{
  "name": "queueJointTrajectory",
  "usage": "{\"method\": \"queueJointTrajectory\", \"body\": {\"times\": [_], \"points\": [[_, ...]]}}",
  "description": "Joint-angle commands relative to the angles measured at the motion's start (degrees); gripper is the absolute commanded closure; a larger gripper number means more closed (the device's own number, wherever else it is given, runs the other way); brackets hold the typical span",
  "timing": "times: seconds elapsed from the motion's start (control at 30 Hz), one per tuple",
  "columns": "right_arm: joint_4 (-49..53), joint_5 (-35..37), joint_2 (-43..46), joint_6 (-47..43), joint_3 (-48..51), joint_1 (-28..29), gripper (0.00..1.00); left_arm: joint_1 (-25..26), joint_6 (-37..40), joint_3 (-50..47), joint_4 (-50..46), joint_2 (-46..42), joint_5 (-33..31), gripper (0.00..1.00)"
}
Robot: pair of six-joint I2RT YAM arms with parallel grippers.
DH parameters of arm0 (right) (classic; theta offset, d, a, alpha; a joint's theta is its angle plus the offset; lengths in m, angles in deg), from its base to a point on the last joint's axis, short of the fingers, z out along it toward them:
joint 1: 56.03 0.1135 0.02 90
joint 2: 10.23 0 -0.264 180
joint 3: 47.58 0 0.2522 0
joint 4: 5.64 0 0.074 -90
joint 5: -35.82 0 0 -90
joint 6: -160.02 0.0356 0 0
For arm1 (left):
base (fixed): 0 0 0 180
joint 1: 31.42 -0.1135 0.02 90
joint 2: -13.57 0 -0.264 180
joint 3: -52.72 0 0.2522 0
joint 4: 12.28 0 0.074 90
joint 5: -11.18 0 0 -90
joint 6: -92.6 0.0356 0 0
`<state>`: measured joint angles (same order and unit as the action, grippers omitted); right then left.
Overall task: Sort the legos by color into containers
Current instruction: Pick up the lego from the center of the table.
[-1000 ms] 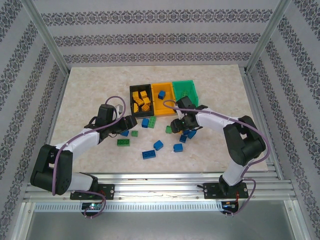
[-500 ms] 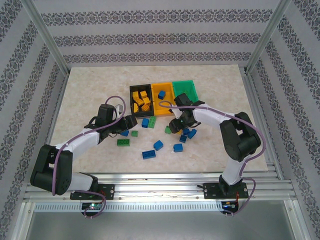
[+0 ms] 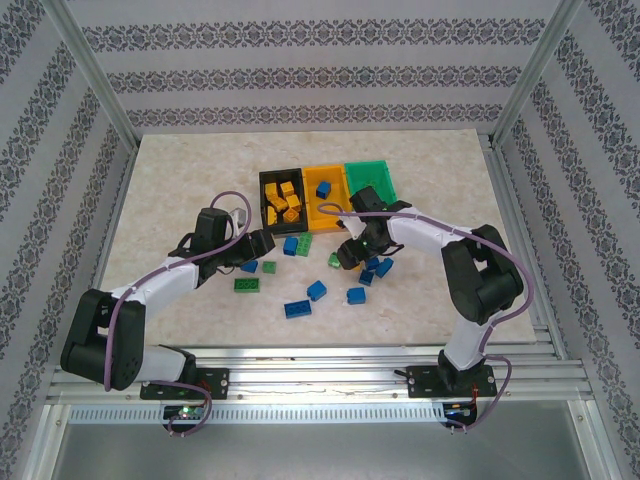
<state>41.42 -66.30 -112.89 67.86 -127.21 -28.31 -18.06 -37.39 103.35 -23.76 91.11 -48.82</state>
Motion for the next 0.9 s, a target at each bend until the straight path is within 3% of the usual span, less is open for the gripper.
{"method": "queueJointTrajectory", "body": {"times": [0.0,0.37,0.43,0.6,0.87], "points": [[1.9,-0.1,0.2,-1.6,0.9,-0.1,0.37,-0.7,-0.7,-1.1,2.8,0.3,0.8,0.38],[2.1,2.1,-4.8,-1.7,-0.3,1.8,0.40,-0.7,0.2,-1.4,1.3,-0.6,-0.2,0.38],[2.2,2.7,-5.2,-1.5,-0.5,1.8,0.43,-0.7,0.0,-1.6,1.6,-0.5,-0.1,0.38],[2.0,1.7,-4.5,-1.0,-0.8,1.6,0.66,-0.6,-0.4,-1.5,2.4,0.1,0.2,0.38],[-0.6,-1.2,-0.3,2.7,-1.7,0.7,0.71,-0.7,0.2,-1.5,1.5,-0.4,-0.2,0.38]]}}
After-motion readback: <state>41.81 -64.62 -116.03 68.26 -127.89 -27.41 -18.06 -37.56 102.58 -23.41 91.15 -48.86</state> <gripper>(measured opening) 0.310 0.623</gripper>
